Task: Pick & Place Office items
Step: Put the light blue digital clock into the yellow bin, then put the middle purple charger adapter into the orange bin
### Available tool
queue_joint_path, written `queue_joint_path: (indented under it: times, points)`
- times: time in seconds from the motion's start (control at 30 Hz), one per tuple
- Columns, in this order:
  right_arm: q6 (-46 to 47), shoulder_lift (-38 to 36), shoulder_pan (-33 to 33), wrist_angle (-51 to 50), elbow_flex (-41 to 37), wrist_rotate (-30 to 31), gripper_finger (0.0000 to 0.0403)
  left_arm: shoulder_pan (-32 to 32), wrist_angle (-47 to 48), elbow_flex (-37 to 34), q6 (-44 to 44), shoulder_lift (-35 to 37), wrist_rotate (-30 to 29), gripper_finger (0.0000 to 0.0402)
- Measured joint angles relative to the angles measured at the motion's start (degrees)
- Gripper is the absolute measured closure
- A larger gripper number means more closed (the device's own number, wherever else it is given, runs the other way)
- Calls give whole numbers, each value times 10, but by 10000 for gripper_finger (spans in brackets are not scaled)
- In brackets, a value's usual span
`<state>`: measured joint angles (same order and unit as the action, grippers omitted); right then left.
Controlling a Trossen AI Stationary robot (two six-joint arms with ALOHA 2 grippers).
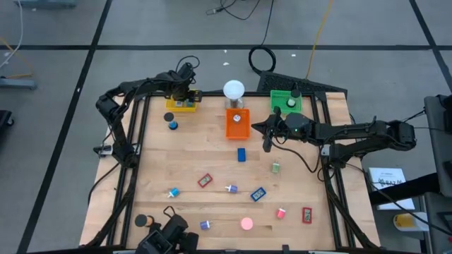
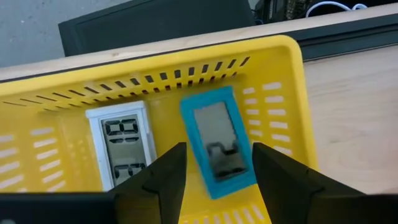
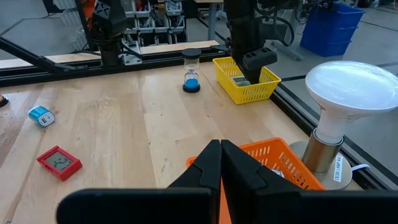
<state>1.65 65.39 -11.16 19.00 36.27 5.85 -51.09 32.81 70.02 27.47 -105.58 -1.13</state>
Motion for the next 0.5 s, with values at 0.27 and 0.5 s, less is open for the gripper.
queue_joint_path:
  times: [0.27, 0.5]
  points:
    - [-2, 0, 0, 0, 0, 0, 399, 0, 13, 10, -42, 1, -16, 214]
    - [-6, 0, 0, 0, 0, 0, 399, 21, 44, 31, -140, 71, -1, 242]
